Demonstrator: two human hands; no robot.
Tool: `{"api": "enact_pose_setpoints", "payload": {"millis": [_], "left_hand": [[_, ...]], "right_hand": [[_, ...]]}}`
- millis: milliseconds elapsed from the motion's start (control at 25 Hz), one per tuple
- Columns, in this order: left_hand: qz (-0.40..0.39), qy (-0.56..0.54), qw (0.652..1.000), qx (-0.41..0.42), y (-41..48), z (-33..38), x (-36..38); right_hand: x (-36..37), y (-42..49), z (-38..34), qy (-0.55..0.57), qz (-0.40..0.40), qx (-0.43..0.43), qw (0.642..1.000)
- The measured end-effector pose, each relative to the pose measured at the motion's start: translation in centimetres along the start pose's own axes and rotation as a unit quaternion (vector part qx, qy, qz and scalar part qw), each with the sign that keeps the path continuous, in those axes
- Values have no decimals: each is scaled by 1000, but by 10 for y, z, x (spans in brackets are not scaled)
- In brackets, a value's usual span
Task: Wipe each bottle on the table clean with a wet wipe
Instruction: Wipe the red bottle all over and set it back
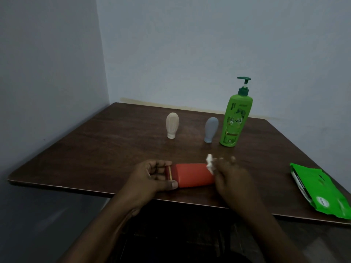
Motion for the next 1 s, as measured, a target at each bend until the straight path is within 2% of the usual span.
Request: {"api": "enact_pose_setpoints", "payload": {"millis": [120,240,360,400,480,560,680,760,840,1000], "left_hand": [[-2,11,1000,11,-1,1,0],[-7,18,1000,20,-4,4,1],[-11,14,1000,23,-7,7,2],[-14,13,999,25,-8,9,3],[-14,14,999,25,-10,10,4],[-8,22,999,24,-9,10,3],[-7,32,999,30,-7,10,4],[-3,36,999,33,-7,10,3],[-5,34,999,31,-7,11,4],[-8,36,999,32,-8,14,4]], "right_hand": [[-9,10,22,-36,4,63,997],[2,5,-26,-13,26,-2,1000],[20,-13,-88,33,6,-93,995],[27,-17,-98,33,-1,-126,992],[28,-13,-87,38,-16,-135,990],[19,-2,-49,43,-32,-87,995],[-9,12,18,19,8,40,999],[-11,13,32,16,6,74,997],[-6,9,9,15,14,50,999],[20,-9,-80,34,-12,-84,996]]}}
Point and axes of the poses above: each hand's wrist, its own y-axis towards the middle knuckle, its own x-axis out of the palm, z = x × y, the point moved 8 cm from there along y, towards the middle knuckle, and after that the axes turned 11 degrees about x, right-handed, at the moved point
